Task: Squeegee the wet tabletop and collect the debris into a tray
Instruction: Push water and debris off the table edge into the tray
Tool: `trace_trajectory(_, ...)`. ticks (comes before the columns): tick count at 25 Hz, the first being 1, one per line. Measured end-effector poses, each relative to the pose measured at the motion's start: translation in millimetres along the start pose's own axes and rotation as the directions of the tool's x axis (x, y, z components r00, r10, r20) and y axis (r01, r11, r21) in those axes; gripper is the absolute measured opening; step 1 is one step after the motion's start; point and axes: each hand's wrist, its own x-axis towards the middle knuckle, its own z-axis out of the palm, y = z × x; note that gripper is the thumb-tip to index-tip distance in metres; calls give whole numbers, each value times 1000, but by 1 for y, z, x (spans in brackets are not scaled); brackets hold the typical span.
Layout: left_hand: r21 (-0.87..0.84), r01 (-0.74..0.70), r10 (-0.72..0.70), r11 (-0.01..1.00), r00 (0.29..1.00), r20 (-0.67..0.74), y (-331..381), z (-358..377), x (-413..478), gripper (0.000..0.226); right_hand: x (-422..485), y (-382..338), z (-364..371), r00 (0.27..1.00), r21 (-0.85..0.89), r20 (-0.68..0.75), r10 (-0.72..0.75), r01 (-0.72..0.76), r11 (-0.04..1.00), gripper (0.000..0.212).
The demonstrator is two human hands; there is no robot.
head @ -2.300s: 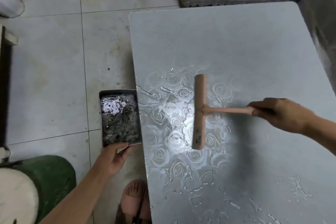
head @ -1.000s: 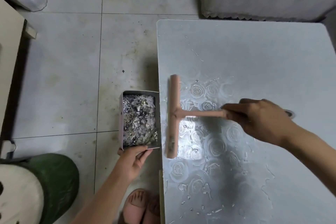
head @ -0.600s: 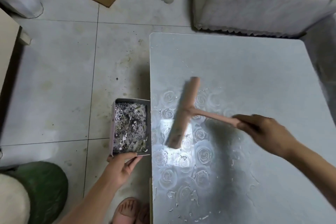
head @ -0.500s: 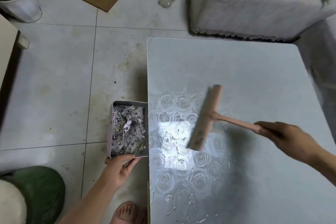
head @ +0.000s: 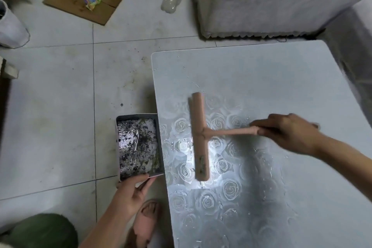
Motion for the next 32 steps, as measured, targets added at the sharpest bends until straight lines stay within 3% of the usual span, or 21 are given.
trace_trajectory(4,36,30,-30,999,1000,3,14,14,3,47,-12,39,-36,950,39,124,288,-295,955,45)
trace_trajectory(8,63,33,-32,997,999,-26,14,17,3,56,20,-27,-9,987,18,107,120,-123,992,33)
trace_trajectory(12,40,67,-63,997,994,-85,15,19,4,32,57,-99,18,999,-19,53,-5,6,1000,33)
trace_trajectory(15,32,72,-70,997,995,-76,16,17,4,24,40,-101,12,1000,28,19,-6,5,1000,30)
trace_trajectory(17,22,66,-64,998,994,-92,16,17,5,25,2,-73,2,994,112,0,113,-113,987,30)
trace_trajectory(21,46,92,-86,995,989,-124,10,14,-5,23,-113,-12,-3,868,30,31,496,-497,867,41)
trace_trajectory(23,70,107,-96,992,985,-144,6,10,-11,21,-165,-1,13,791,44,63,608,-611,790,37)
trace_trajectory(27,49,142,-131,989,974,-187,-5,-3,-19,17,-255,31,64,680,81,108,725,-733,675,24)
trace_trajectory(32,-4,98,-98,995,987,-125,-19,-17,-28,32,-361,97,121,628,124,18,778,-773,622,19)
